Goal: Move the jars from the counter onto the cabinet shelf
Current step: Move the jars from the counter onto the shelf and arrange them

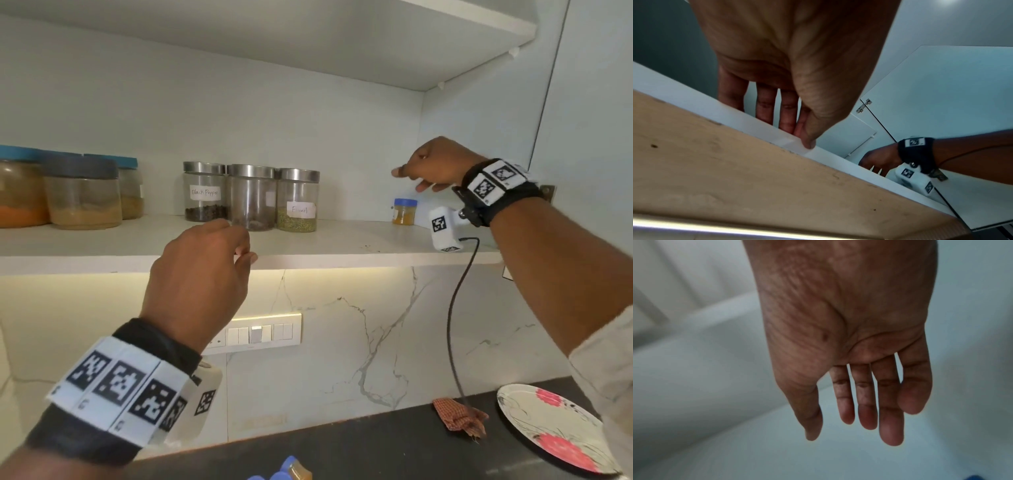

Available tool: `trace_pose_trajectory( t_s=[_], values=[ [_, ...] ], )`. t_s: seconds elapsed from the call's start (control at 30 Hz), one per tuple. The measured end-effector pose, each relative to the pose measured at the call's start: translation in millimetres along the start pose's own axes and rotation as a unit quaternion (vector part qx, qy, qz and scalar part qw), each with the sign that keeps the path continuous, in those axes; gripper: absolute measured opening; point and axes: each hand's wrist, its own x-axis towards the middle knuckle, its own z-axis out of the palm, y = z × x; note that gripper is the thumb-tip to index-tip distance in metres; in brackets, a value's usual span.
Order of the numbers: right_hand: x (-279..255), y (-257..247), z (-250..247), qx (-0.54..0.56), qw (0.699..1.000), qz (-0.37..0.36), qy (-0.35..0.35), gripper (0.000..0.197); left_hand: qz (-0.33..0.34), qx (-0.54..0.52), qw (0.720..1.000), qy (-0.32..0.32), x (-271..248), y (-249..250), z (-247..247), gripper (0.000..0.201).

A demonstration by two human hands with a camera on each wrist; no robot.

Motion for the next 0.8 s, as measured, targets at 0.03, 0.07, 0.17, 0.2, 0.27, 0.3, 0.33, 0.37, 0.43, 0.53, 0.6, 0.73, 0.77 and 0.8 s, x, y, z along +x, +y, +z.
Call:
trace_pose_trajectory(
  t_s=[0.03,0.07,0.17,0.2,0.27,0.3,0.33,0.37,0.43,0.53,0.6,0.73,0.77,0.8],
  values=[
    [-18.7,-5.8,-2.7,0.037,0.999,-0.008,0.016,0.054,0.004,-0.002,1.0,0.003,-0.2,-0.7,0.9,0.009],
    [-38.8,-9.6,-3.1,0.072,0.997,-0.015,0.033,0.053,0.009,-0.006,1.0,0.007,-2.2,-1.4,1.5,0.009],
    [-105.5,-18.3,3.7,0.146,0.982,-0.071,0.101,0.049,0.025,-0.026,0.999,0.027,-16.6,-3.2,1.5,0.012],
    [-127.4,-18.9,8.7,0.165,0.975,-0.092,0.121,0.047,0.033,-0.031,0.998,0.042,-24.9,-2.6,1.6,0.015],
    [-172.1,-16.5,28.9,0.21,0.96,-0.128,0.134,0.041,0.062,-0.03,0.995,0.077,-49.8,-1.5,5.9,0.017],
    [-195.6,-13.3,46.5,0.228,0.956,-0.14,0.122,0.039,0.078,-0.034,0.993,0.084,-69.2,-0.8,11.5,0.019],
    [-212.5,-11.0,60.3,0.241,0.952,-0.154,0.109,0.038,0.094,-0.048,0.99,0.095,-83.1,-0.2,16.9,0.021],
    [-228.7,-5.8,80.0,0.248,0.952,-0.161,0.084,0.037,0.102,-0.07,0.989,0.082,-99.9,-0.8,25.7,0.022],
    [-256.7,9.4,129.9,0.253,0.956,-0.148,0.025,0.04,0.088,-0.134,0.987,0.01,-135.9,-5.9,51.6,0.022],
    [-291.9,37.5,221.5,0.264,0.959,-0.08,-0.07,0.033,0.017,-0.189,0.973,-0.133,-190.1,-25.7,105.8,0.025],
    [-315.7,62.7,293.6,0.279,0.948,-0.028,-0.154,0.018,-0.047,-0.225,0.95,-0.21,-228.5,-42.3,146.1,0.027],
    [-370.4,117.4,424.1,0.232,0.909,0.086,-0.334,0.067,-0.26,-0.313,0.871,-0.274,-301.4,-68.6,203.3,0.024],
    [-384.2,127.8,446.6,0.184,0.902,0.087,-0.38,0.09,-0.287,-0.31,0.863,-0.276,-315.7,-72.3,212.3,0.024],
    [-397.8,136.7,465.2,0.151,0.899,0.084,-0.402,0.108,-0.301,-0.302,0.859,-0.284,-330.7,-76.2,220.6,0.025]
  ],
)
